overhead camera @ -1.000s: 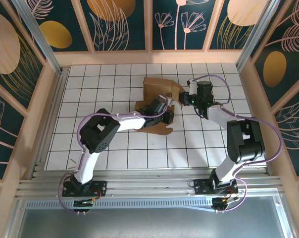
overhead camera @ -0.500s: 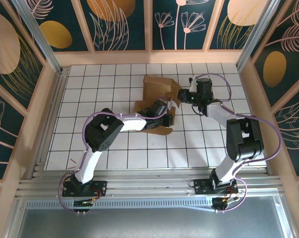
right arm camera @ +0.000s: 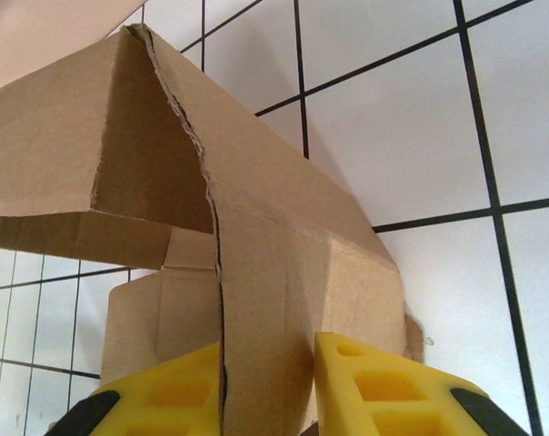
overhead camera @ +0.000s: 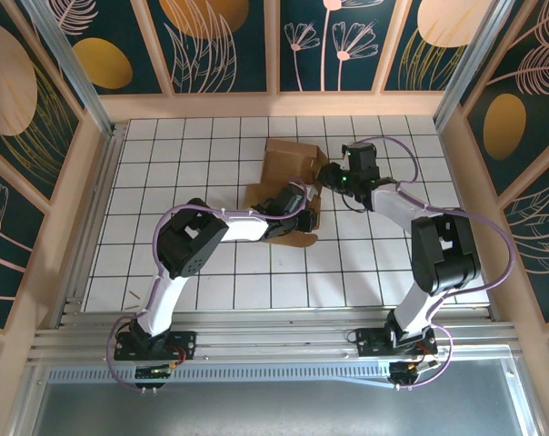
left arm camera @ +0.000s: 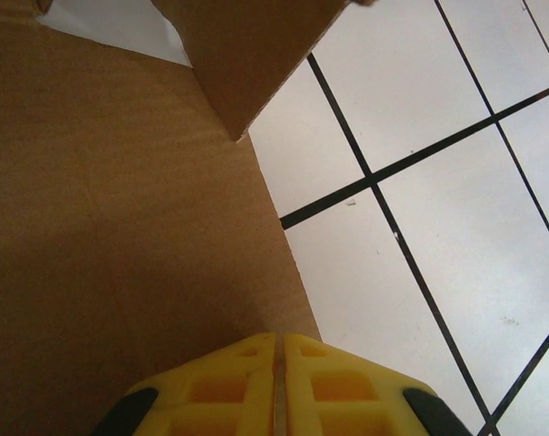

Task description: Fold the paper box

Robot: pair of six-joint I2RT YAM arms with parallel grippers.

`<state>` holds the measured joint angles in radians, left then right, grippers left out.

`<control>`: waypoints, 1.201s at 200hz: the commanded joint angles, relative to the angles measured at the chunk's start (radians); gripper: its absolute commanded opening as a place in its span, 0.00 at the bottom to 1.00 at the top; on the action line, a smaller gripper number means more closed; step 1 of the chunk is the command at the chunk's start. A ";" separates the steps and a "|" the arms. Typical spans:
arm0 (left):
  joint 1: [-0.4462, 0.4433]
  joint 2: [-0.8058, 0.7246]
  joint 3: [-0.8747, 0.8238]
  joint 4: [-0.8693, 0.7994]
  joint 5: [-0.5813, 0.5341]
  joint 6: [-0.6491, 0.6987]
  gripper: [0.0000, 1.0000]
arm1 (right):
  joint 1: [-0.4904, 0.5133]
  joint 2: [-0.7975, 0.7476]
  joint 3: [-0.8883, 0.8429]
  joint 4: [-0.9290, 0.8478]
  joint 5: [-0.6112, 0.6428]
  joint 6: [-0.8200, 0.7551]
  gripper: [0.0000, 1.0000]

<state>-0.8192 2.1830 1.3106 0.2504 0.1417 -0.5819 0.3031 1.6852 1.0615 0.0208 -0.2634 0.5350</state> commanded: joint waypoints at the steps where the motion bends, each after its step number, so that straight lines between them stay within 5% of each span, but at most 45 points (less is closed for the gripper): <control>1: -0.001 0.040 -0.001 0.000 -0.002 -0.020 0.11 | 0.030 0.019 0.024 -0.064 0.069 0.052 0.25; 36: 0.000 0.029 -0.016 0.038 0.015 -0.037 0.13 | 0.047 0.025 0.049 -0.115 0.131 0.035 0.25; 83: 0.010 -0.174 -0.178 0.214 0.013 -0.081 0.35 | 0.068 0.027 0.035 -0.109 0.259 -0.079 0.25; 119: 0.016 -0.500 -0.314 0.223 -0.198 -0.053 0.53 | 0.088 0.029 0.072 -0.125 0.297 -0.139 0.25; 132: 0.041 -0.602 -0.310 0.150 -0.311 -0.050 0.55 | 0.097 0.030 0.081 -0.125 0.301 -0.147 0.25; 145: 0.119 -0.636 -0.259 0.052 -0.300 -0.083 0.54 | 0.104 0.031 0.087 -0.128 0.305 -0.152 0.25; 189: 0.372 -0.322 0.238 -0.412 -0.006 -0.090 0.55 | 0.112 0.043 0.095 -0.130 0.291 -0.136 0.25; 204: 0.402 -0.191 0.389 -0.483 0.137 -0.101 0.55 | 0.115 0.048 0.098 -0.132 0.287 -0.135 0.24; 240: 0.408 -0.048 0.535 -0.496 0.217 -0.096 0.58 | 0.117 0.053 0.106 -0.141 0.289 -0.139 0.24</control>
<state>-0.3977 2.0762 1.7599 -0.1062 0.2062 -0.6678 0.4080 1.7218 1.1286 -0.1055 0.0105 0.4042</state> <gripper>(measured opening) 0.574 0.243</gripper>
